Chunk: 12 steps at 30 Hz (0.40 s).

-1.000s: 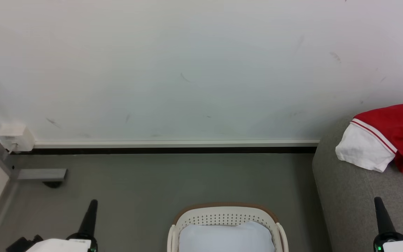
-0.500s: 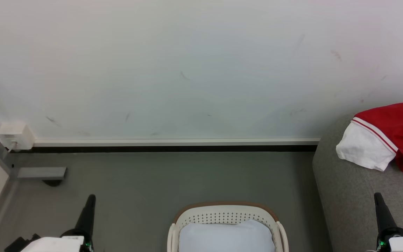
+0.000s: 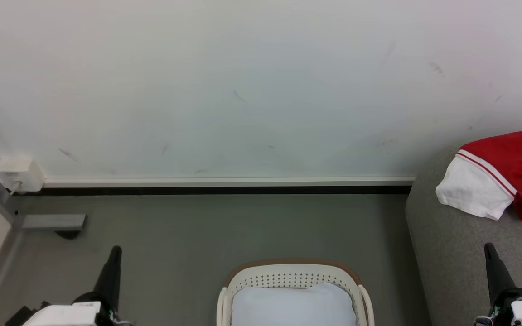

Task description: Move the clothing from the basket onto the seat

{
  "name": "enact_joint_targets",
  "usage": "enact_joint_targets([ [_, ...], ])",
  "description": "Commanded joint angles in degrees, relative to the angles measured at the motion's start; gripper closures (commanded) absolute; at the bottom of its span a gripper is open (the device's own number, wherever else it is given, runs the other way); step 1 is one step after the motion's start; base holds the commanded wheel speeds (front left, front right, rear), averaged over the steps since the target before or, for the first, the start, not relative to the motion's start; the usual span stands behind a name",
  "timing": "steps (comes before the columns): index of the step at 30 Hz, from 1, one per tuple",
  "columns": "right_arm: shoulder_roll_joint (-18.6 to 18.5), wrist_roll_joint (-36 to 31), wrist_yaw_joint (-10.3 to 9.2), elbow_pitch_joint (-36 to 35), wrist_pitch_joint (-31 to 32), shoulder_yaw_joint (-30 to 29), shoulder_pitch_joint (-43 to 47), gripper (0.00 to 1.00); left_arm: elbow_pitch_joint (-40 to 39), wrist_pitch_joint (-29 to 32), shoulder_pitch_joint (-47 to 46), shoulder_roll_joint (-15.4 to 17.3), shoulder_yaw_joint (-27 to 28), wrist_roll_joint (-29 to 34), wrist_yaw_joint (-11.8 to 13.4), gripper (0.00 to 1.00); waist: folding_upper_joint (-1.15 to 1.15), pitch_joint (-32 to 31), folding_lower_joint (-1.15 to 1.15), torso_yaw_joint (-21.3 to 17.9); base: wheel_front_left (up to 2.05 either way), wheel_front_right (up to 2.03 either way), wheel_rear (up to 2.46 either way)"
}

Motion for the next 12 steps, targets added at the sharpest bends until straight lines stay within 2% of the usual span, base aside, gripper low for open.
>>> enact_joint_targets([
  [1, -0.6, 1.7, -0.11, -0.4, 0.4, -0.3, -0.6, 1.00, -0.2, 0.4, -0.7, 0.0, 0.6, -1.7, -0.5, 1.00, 0.00, 0.1, 0.00, 0.0, 0.00, 0.00, 0.00],
  [12, -0.6, 5.4, -0.12, -0.4, 1.3, -0.4, -1.2, 1.00, -0.1, 1.3, -1.1, -0.3, 1.3, -4.8, -1.1, 1.00, 0.00, 0.3, 0.00, 0.0, 0.00, 0.00, 0.00],
])
